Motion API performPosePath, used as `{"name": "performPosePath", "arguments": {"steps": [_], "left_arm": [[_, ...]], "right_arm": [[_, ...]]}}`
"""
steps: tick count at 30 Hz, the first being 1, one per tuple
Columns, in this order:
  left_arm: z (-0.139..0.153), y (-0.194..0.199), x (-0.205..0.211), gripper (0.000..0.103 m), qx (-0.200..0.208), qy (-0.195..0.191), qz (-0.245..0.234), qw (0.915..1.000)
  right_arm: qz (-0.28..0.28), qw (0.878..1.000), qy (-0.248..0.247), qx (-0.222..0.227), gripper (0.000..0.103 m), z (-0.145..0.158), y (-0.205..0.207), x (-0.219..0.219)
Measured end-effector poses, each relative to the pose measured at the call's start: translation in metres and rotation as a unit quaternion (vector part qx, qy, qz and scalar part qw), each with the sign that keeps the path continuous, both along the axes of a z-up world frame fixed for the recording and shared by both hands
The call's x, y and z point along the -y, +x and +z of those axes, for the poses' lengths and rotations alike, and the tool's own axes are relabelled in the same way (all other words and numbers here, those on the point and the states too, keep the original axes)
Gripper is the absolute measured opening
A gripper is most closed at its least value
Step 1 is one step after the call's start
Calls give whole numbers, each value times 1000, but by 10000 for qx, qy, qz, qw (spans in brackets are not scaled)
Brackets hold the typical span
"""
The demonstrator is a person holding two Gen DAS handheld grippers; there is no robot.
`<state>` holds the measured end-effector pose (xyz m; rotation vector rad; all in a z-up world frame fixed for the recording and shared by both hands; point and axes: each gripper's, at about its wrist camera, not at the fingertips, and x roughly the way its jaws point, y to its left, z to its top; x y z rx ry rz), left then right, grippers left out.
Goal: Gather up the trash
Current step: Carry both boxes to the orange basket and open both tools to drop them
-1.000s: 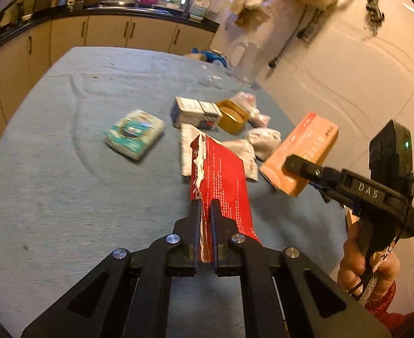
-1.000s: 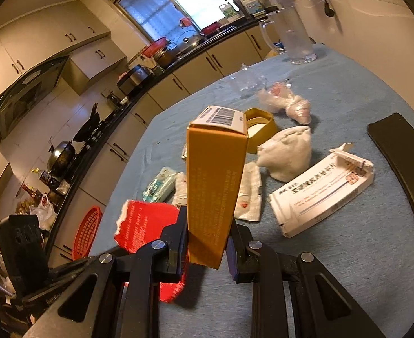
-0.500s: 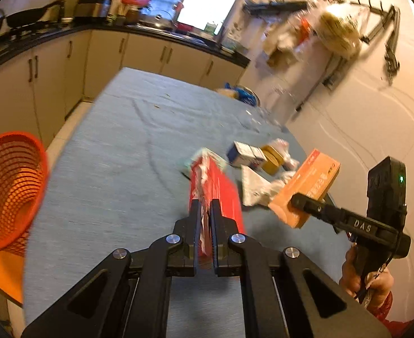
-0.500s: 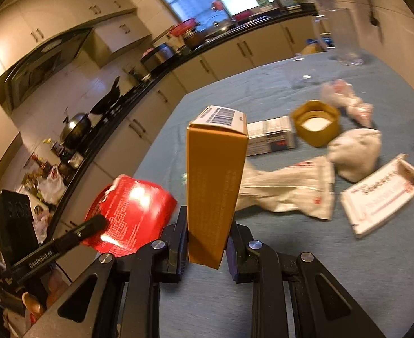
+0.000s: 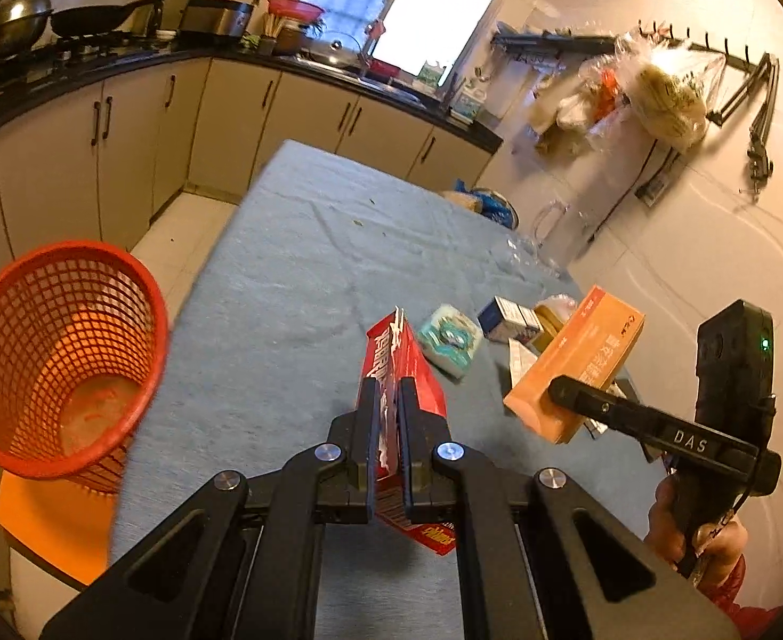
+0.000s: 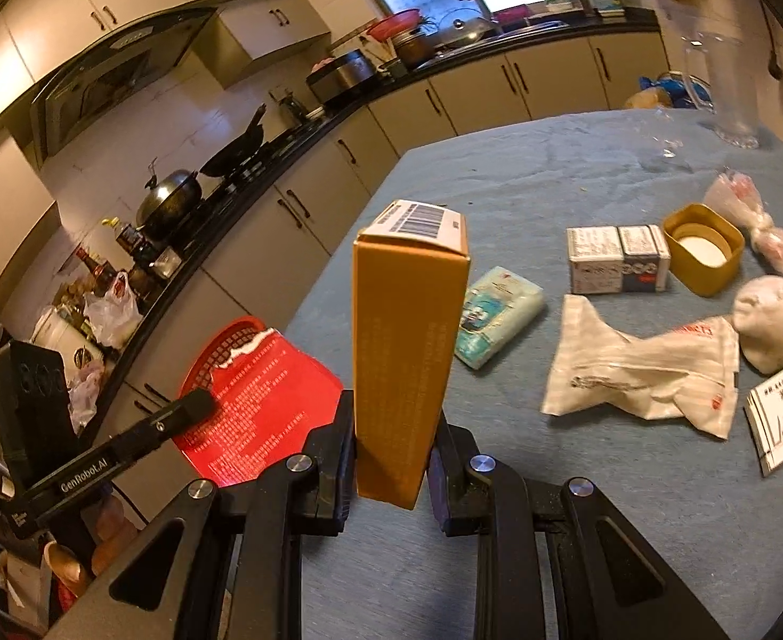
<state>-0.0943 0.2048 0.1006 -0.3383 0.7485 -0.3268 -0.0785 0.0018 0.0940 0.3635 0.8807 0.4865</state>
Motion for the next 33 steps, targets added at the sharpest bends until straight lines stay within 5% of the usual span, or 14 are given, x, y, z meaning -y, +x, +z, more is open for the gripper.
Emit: {"name": "performPosePath", "arguments": {"steps": [14,29,32,33], "left_arm": [[29,-23,-131,6,405,133,1419,9890],[-36,14,-195,6,-203,462,2079,9769],[-43,17,-199,6,-249,411,2087,9768],[-43,17,-199,10,-258,416,2102,9764]], "right_arm": [[1136,9935,105,62,25,20,30,-110],[2051,9759,-308,-678,25,-38,92,-258],[2058,9744,-407,-801,30,-48,96,-268],[2086,9733,-424,-854,40,-50,96,-269]]}}
